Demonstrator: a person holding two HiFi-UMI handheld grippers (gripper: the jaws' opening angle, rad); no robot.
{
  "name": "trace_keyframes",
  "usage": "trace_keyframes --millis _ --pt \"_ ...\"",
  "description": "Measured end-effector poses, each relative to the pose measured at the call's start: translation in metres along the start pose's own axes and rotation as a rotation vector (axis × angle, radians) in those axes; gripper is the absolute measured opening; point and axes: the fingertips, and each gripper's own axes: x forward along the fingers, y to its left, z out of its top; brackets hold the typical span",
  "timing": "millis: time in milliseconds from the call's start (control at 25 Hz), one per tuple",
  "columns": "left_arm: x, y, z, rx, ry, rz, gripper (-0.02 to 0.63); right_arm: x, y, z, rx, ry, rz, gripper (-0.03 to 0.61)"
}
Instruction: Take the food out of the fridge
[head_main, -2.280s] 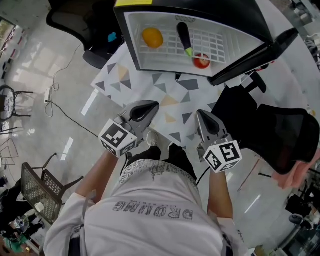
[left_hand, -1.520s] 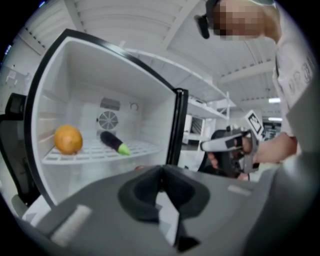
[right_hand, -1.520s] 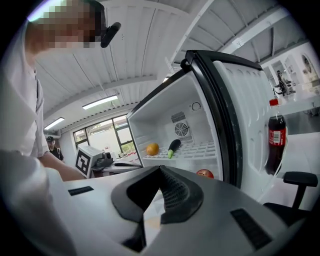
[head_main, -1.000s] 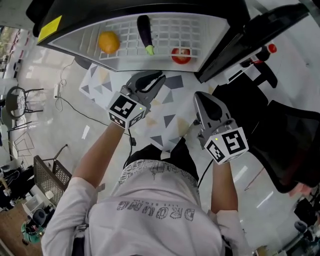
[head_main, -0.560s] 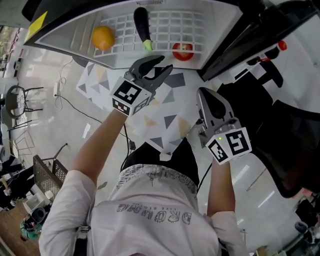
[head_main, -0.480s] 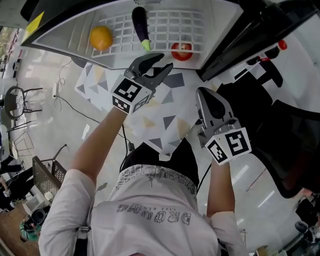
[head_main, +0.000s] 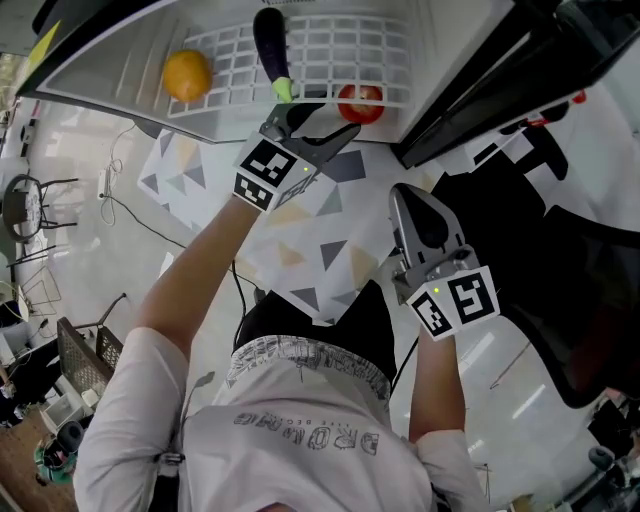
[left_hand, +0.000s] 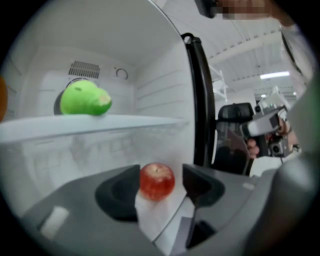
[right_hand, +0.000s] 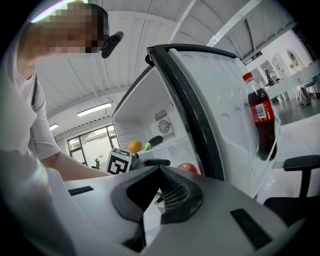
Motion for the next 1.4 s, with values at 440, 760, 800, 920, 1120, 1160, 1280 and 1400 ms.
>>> trace_keyframes --millis 440,760,800,920,1120,1160,1280,1400 --pt "0.029 0.004 -0.009 0.083 0.024 -0.051 0.346 0.002 -0.008 -0.020 0.004 -0.005 -0.007 0.000" --pt "0.048 0.002 -0.015 0.117 0.041 -0.078 0.360 0.004 -0.008 -0.025 -0.006 -0.010 -0.008 -0.001" --pt "0.050 0.002 -0.016 0.120 0.045 -0.078 0.360 0.003 -0.008 -0.026 -0.008 -0.009 -0.010 0.000" --pt "0.055 0.002 -0.019 0.117 0.056 -0.073 0.360 0.001 -0.008 -0.029 -0.010 -0.004 -0.013 0.000" --pt "0.058 0.003 -0.020 0.125 0.074 -0.065 0.359 0.000 -0.008 -0.031 -0.011 -0.001 -0.020 0.000" --pt "0.058 0.004 -0.020 0.124 0.075 -0.065 0.359 0.001 -0.008 -0.030 -0.012 0.000 -0.020 0.000" --pt "0.053 0.003 -0.018 0.117 0.068 -0.064 0.359 0.003 -0.006 -0.029 -0.018 0.004 -0.021 0.000" --pt "0.043 0.001 -0.015 0.106 0.056 -0.064 0.357 0.003 -0.001 -0.028 -0.029 0.012 -0.023 0.000"
